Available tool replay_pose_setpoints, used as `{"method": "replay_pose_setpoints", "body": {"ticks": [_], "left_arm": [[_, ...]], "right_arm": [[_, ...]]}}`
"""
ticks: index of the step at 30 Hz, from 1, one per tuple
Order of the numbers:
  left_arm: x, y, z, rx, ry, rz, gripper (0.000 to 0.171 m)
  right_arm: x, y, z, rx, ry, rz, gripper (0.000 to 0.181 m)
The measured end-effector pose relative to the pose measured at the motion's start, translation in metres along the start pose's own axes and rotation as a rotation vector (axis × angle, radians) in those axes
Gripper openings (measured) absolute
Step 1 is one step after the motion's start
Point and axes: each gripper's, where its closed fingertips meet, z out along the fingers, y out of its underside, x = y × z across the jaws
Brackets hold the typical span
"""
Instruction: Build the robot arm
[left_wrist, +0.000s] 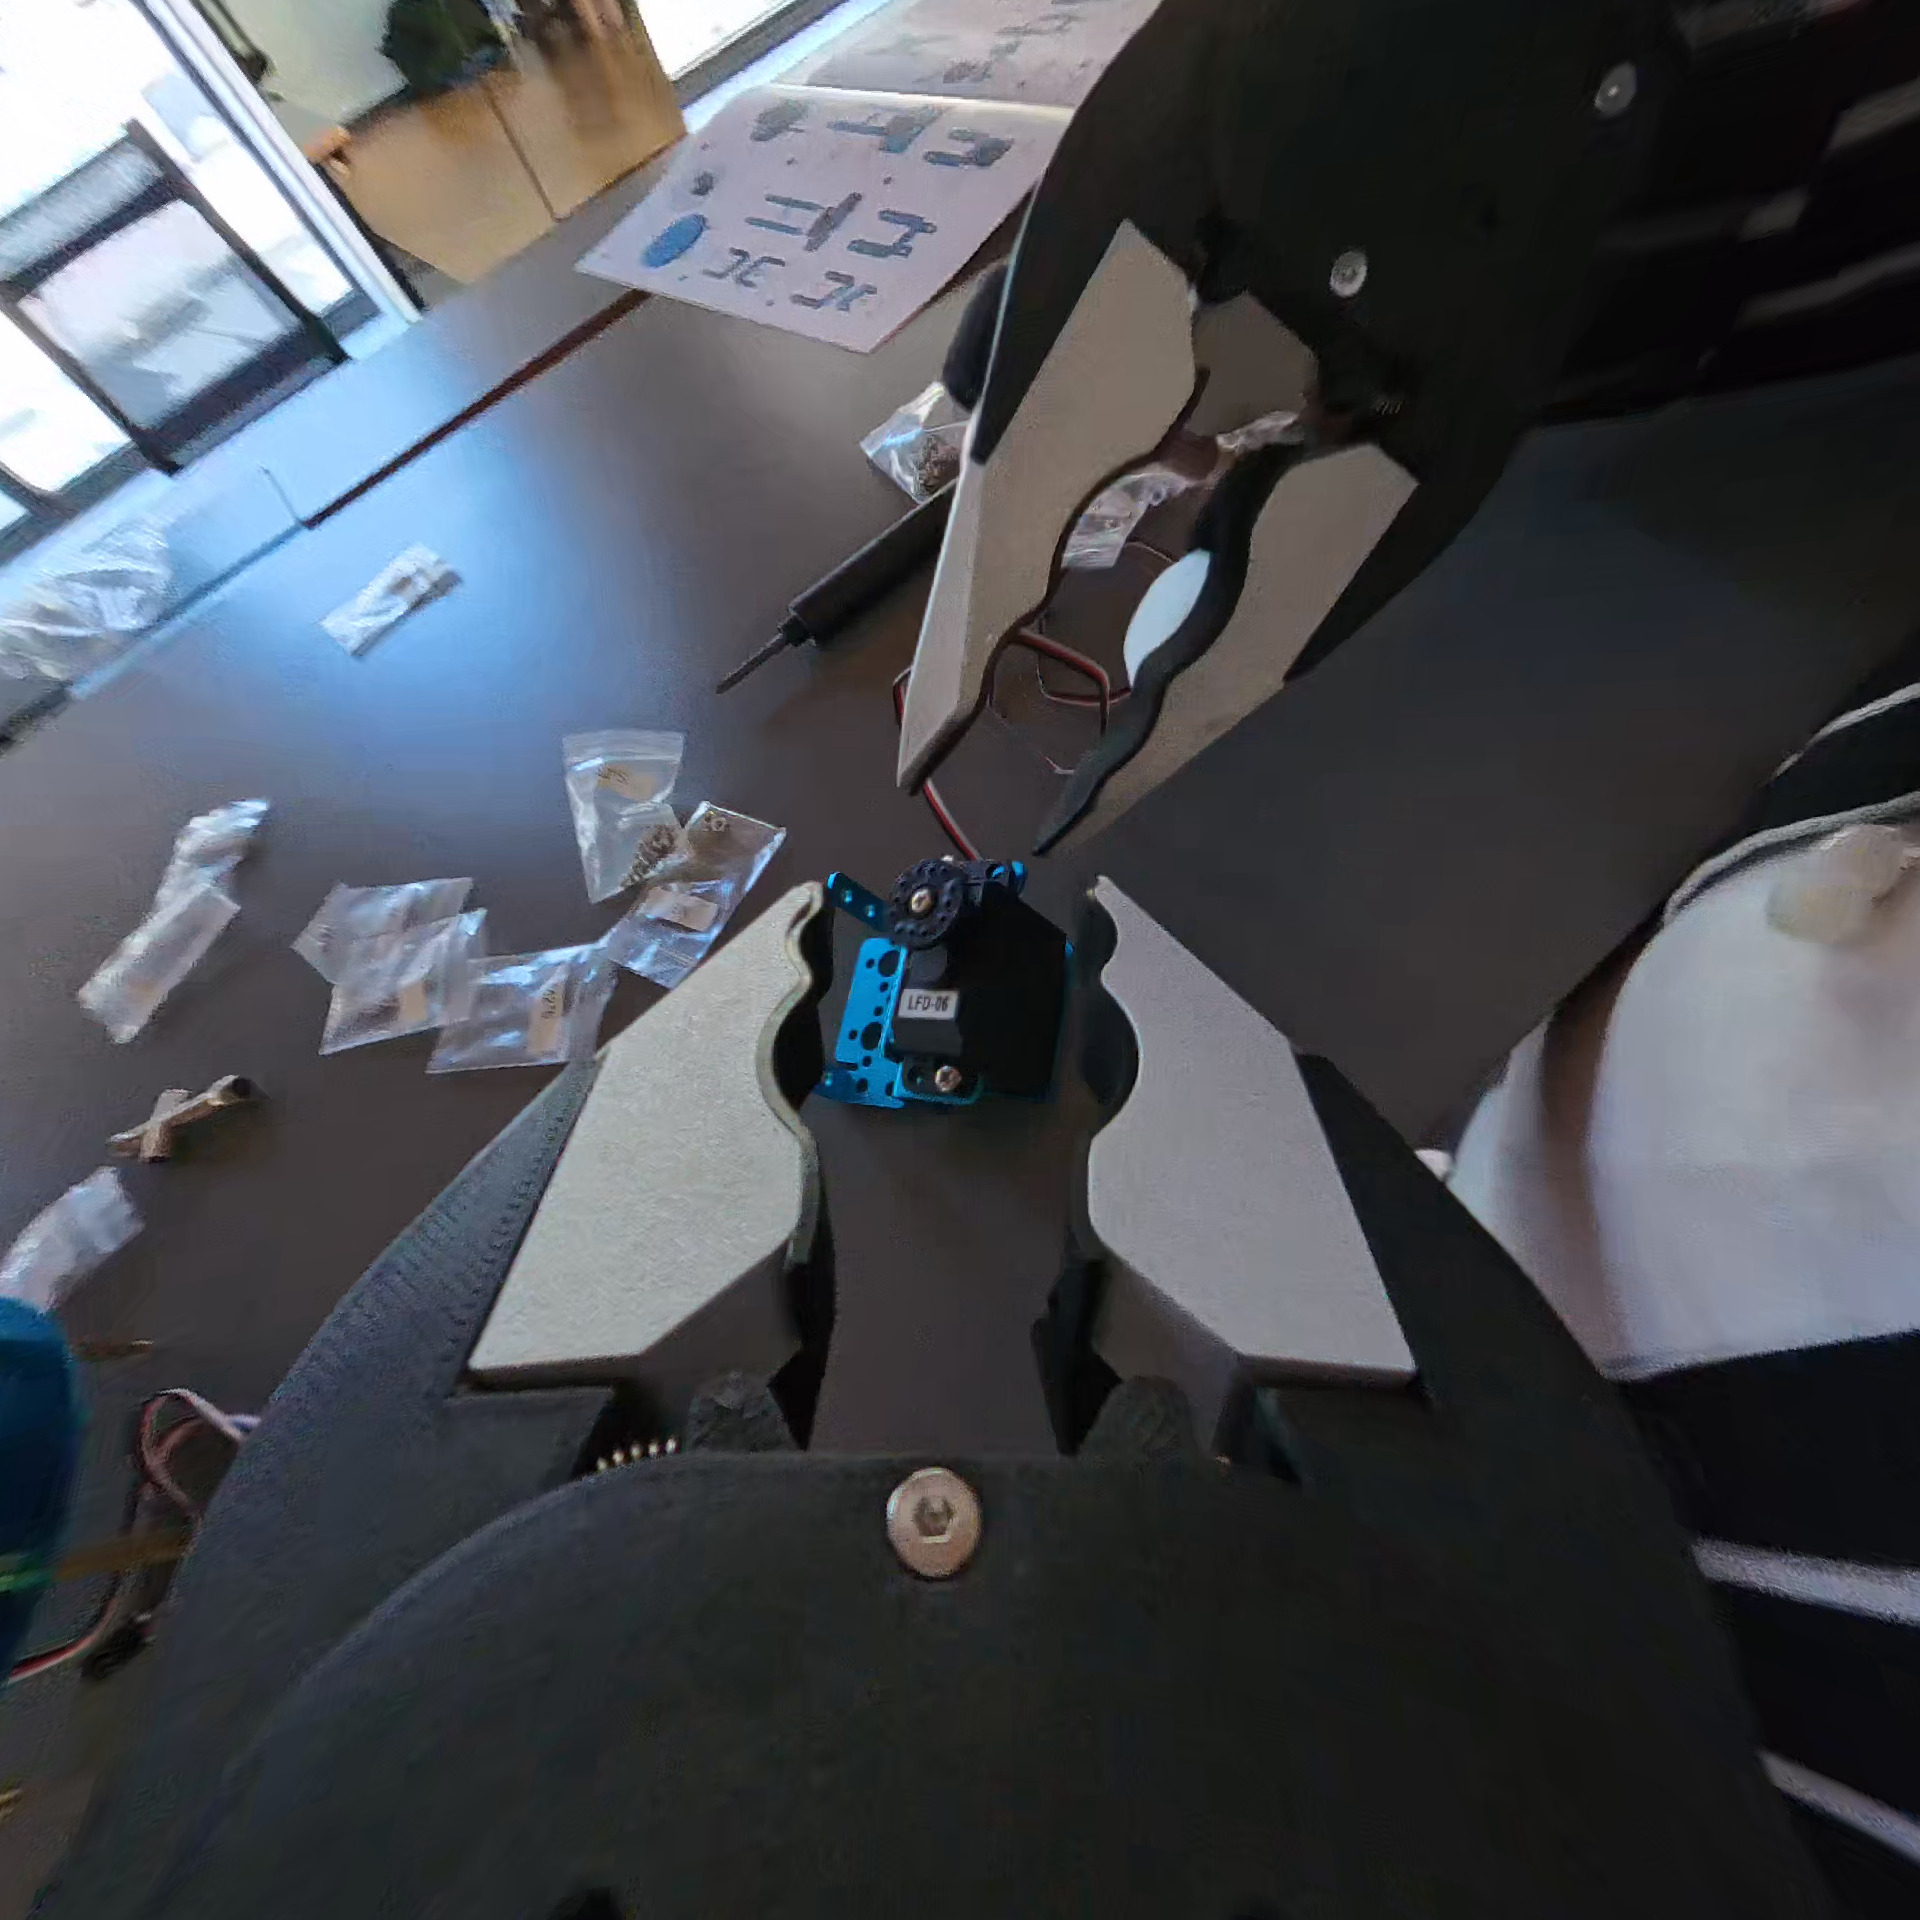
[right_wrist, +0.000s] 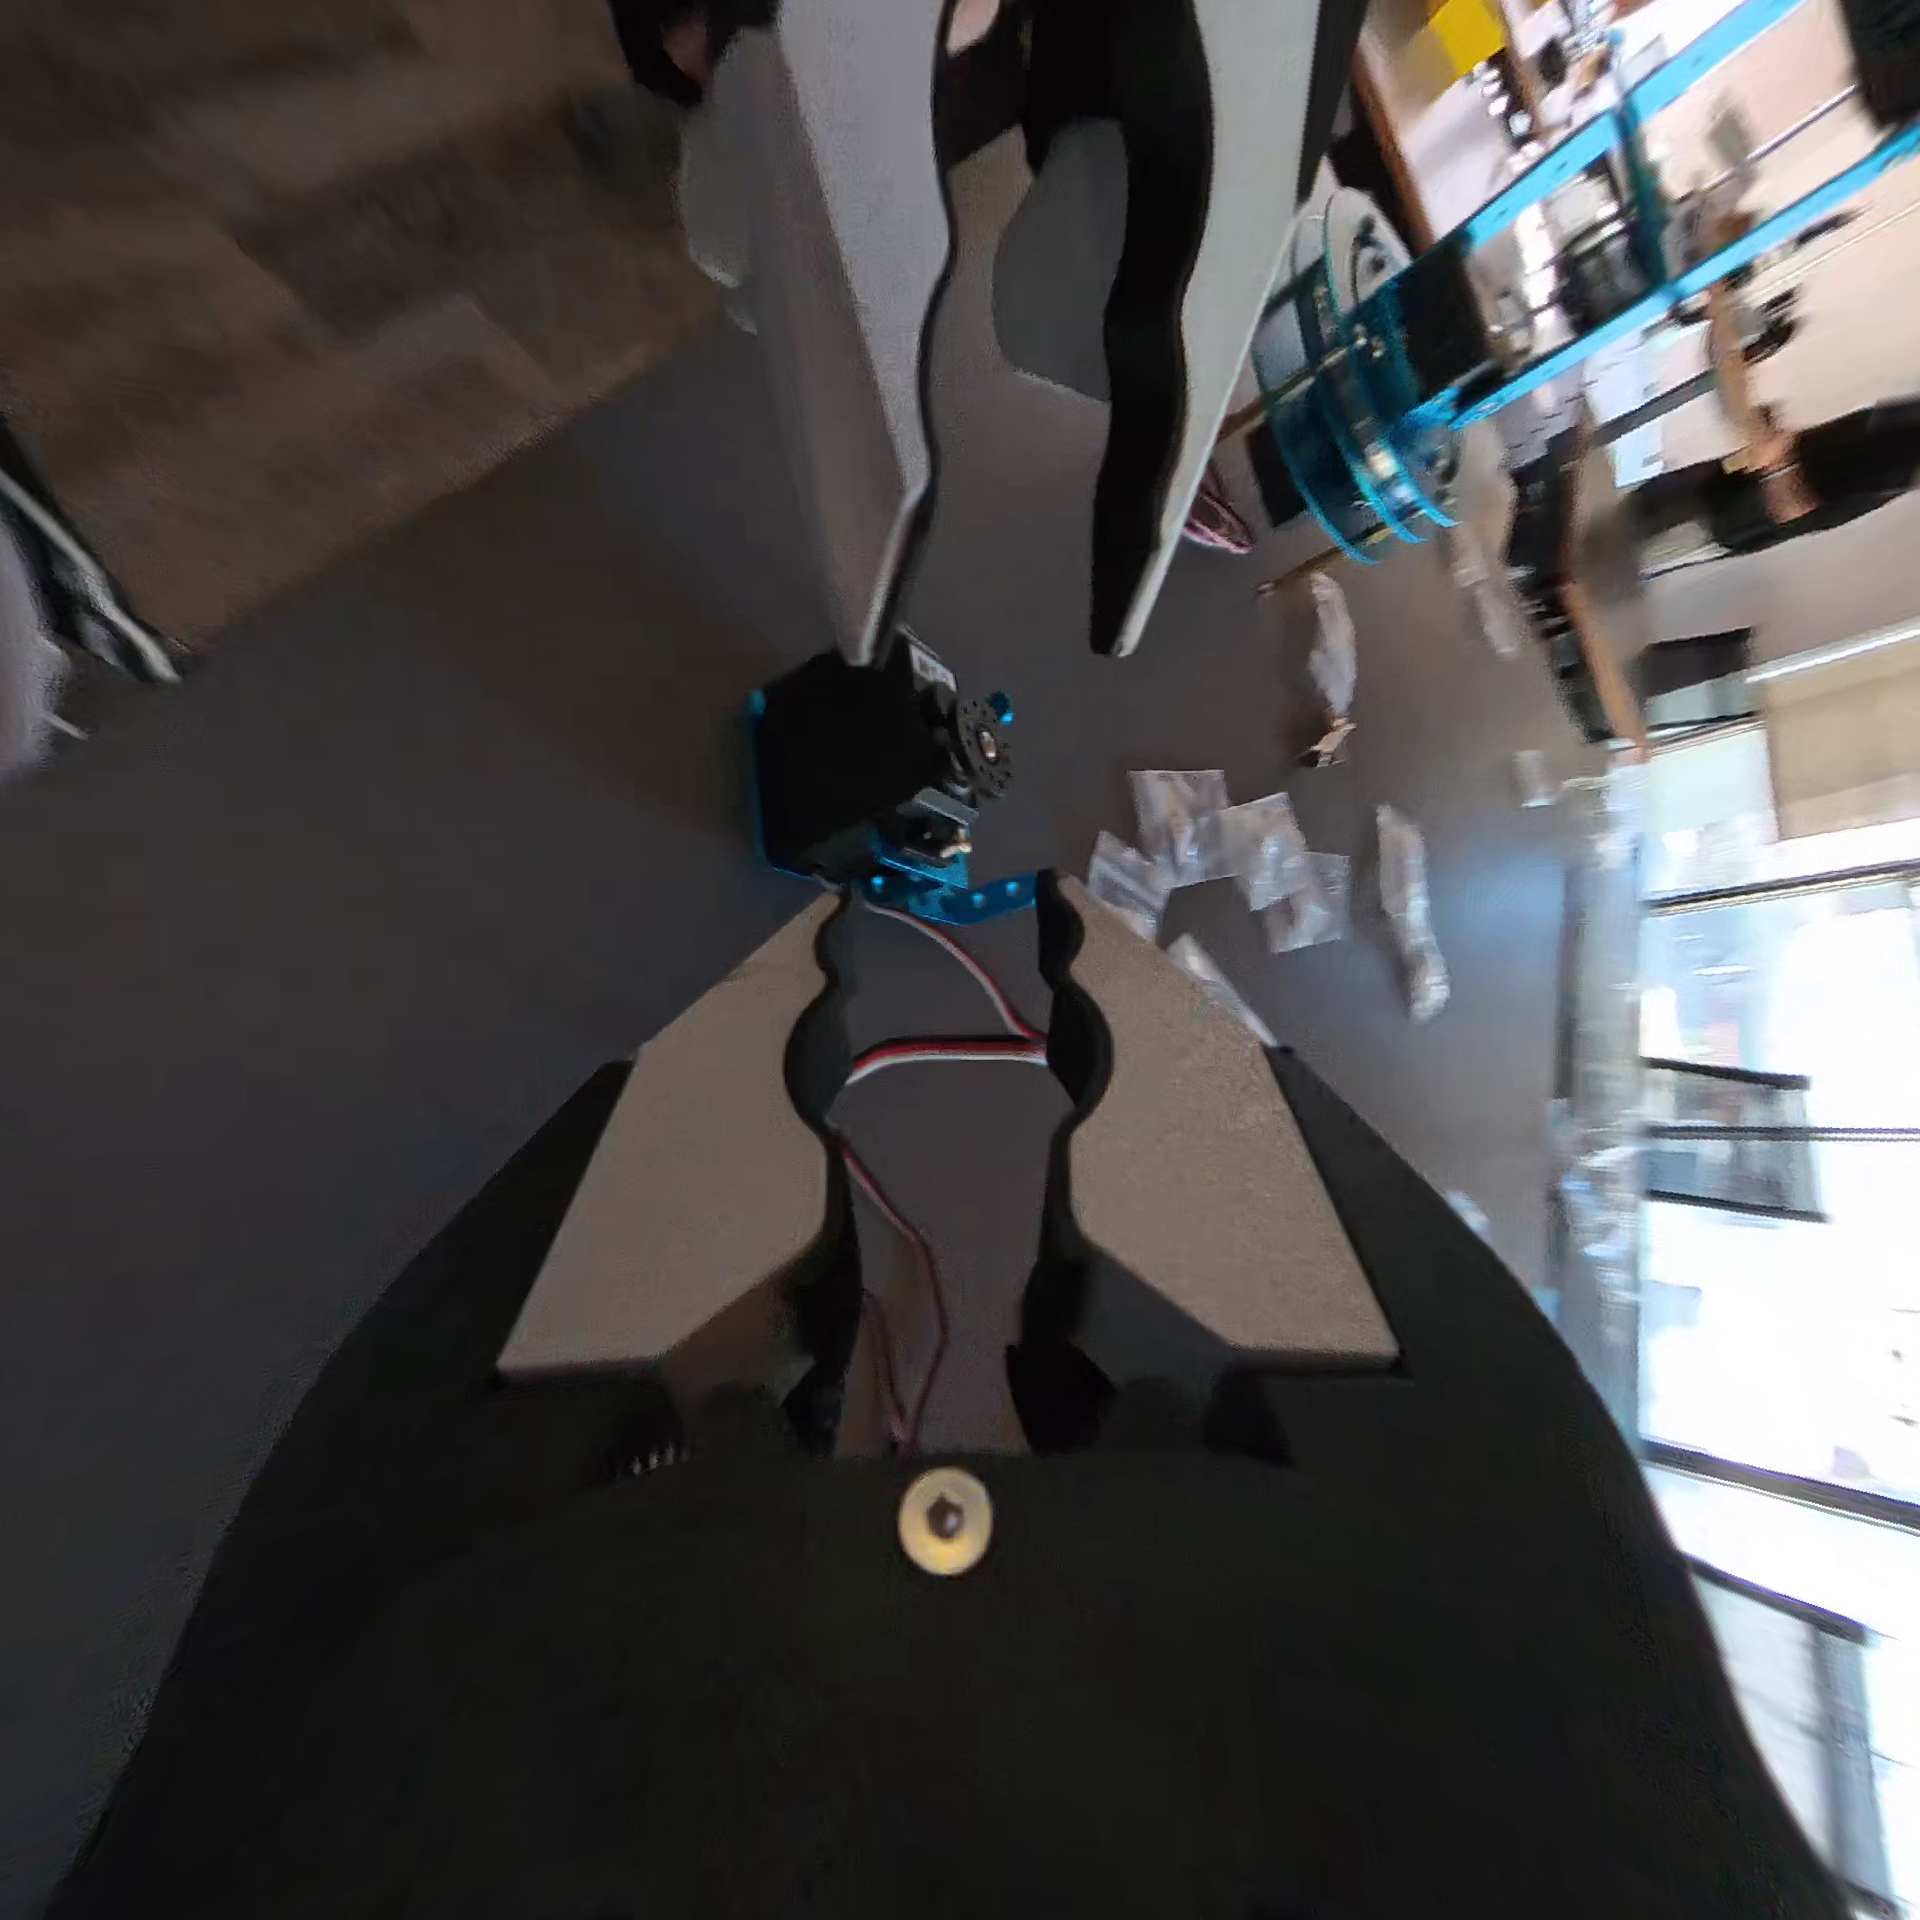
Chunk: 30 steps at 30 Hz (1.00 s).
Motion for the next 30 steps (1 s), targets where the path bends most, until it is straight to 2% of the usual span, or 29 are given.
{"method": "replay_pose_setpoints", "body": {"ticks": [2, 7, 12, 15, 19, 23, 30], "left_arm": [[0.005, -0.002, 0.005, -0.017, -0.049, 0.049, 0.046], [0.004, 0.002, 0.019, -0.081, -0.173, 0.125, 0.048], [0.003, 0.003, 0.024, -0.101, -0.26, 0.201, 0.036], [0.004, 0.012, 0.027, -0.148, -0.277, 0.211, 0.034], [0.003, 0.014, 0.022, -0.154, -0.33, 0.236, 0.026], [0.004, 0.014, 0.017, -0.152, -0.373, 0.25, 0.025], [0.008, 0.015, 0.019, -0.181, -0.422, 0.375, 0.022]], "right_arm": [[-0.004, -0.001, 0.003, -0.004, 0.012, -0.086, 0.031], [-0.005, -0.001, 0.012, -0.005, 0.038, -0.159, 0.03], [-0.004, 0.002, 0.018, -0.002, 0.075, -0.218, 0.019], [-0.004, -0.001, 0.018, 0.023, 0.063, -0.197, 0.016], [-0.006, -0.005, 0.019, 0.022, 0.021, -0.192, 0.016], [-0.006, -0.009, 0.02, 0.015, 0.012, -0.171, 0.016], [-0.01, -0.007, 0.021, 0.032, 0.027, -0.171, 0.015]]}}
